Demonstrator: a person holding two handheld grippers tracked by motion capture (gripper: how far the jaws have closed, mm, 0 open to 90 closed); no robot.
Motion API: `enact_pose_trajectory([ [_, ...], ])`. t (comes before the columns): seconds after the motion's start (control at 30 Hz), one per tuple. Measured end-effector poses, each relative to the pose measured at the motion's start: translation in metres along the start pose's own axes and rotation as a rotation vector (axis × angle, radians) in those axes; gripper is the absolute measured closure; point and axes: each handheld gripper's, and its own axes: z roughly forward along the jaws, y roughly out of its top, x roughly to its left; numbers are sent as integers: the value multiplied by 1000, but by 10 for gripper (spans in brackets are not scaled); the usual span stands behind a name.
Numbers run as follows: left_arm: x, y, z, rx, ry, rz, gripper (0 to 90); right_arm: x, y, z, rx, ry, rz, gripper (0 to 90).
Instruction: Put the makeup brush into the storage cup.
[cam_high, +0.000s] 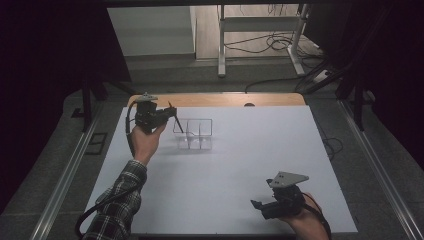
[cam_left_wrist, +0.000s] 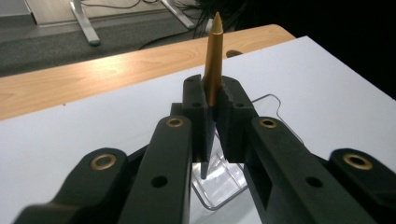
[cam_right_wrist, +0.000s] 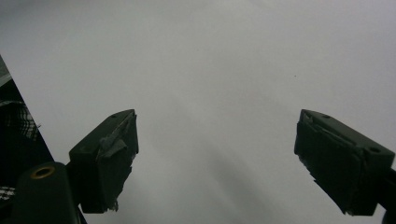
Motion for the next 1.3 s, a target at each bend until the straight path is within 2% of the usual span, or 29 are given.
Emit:
enact_pose_trajectory([
  [0.67, -3, -15, 17, 35, -11, 3, 820, 1, 0, 0, 9, 0, -12, 141],
  [0.83, -4, -15, 18, 31, -17, 8, 705, 1, 0, 1, 12, 0, -13, 141],
  [0.93, -6, -14, 17, 23, -16, 11, 606, 1, 0, 1, 14, -1, -15, 141],
  [1.13, -7, -8, 9, -4, -18, 18, 322, 1, -1, 1, 16, -2, -18, 141],
  [1.3, -8, -5, 4, -11, -35, 26, 214, 2, 0, 1, 22, -4, -22, 140],
])
